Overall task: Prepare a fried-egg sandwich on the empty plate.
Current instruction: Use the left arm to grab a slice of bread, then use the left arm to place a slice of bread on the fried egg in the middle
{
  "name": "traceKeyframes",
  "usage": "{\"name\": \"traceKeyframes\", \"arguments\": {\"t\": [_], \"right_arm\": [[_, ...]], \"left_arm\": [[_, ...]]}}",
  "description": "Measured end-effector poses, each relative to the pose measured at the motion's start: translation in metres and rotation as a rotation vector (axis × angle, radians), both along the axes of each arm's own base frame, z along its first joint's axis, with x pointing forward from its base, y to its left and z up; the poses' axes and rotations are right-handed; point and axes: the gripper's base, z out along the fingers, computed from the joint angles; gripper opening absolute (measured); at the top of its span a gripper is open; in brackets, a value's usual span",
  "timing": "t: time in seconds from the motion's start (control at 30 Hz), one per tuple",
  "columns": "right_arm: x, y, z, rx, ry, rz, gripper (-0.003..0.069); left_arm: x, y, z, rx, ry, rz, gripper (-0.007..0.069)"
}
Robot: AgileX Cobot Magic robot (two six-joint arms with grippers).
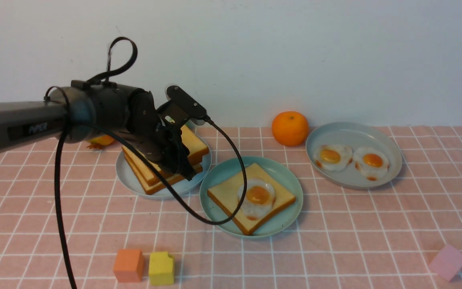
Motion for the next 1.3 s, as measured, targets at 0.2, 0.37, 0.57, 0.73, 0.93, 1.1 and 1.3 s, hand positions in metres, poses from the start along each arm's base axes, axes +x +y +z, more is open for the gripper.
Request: {"name": "traceKeyframes", "arguments": {"t": [0.2, 0.37, 0.57, 0.73, 0.93, 1.1, 1.3], "right_arm": [[-0.002, -0.002, -0.002, -0.029, 0.027, -0.004, 0.0026], [-0.002, -0.003, -0.003, -0.036, 0.034, -0.005, 0.0032], [-0.004, -0.004, -0.002, -0.028, 0.035, -0.003, 0.0036], [-0.01, -0.012, 0.003, 0.0, 0.008, -0.003, 0.0043], [-0.024, -0.029, 0.011, 0.07, -0.039, -0.029, 0.0049], [-0.031, -0.04, 0.015, 0.097, -0.08, -0.059, 0.0051], [-0.034, -0.045, 0.017, 0.112, -0.094, -0.062, 0.0054]], "left_arm": [[0.002, 0.0, -0.002, 0.003, -0.005, -0.002, 0.0181], [0.003, 0.0, -0.002, 0.006, -0.012, -0.005, 0.005], [0.003, 0.0, -0.002, 0.006, -0.015, -0.005, 0.0024], [0.0, 0.0, 0.008, 0.003, -0.023, -0.005, 0.0024], [-0.019, 0.001, 0.077, -0.107, -0.12, 0.018, 0.0024], [-0.055, -0.031, 0.111, -0.21, -0.071, -0.061, 0.0024], [-0.087, -0.093, 0.091, -0.228, 0.051, -0.2, 0.0024]]}}
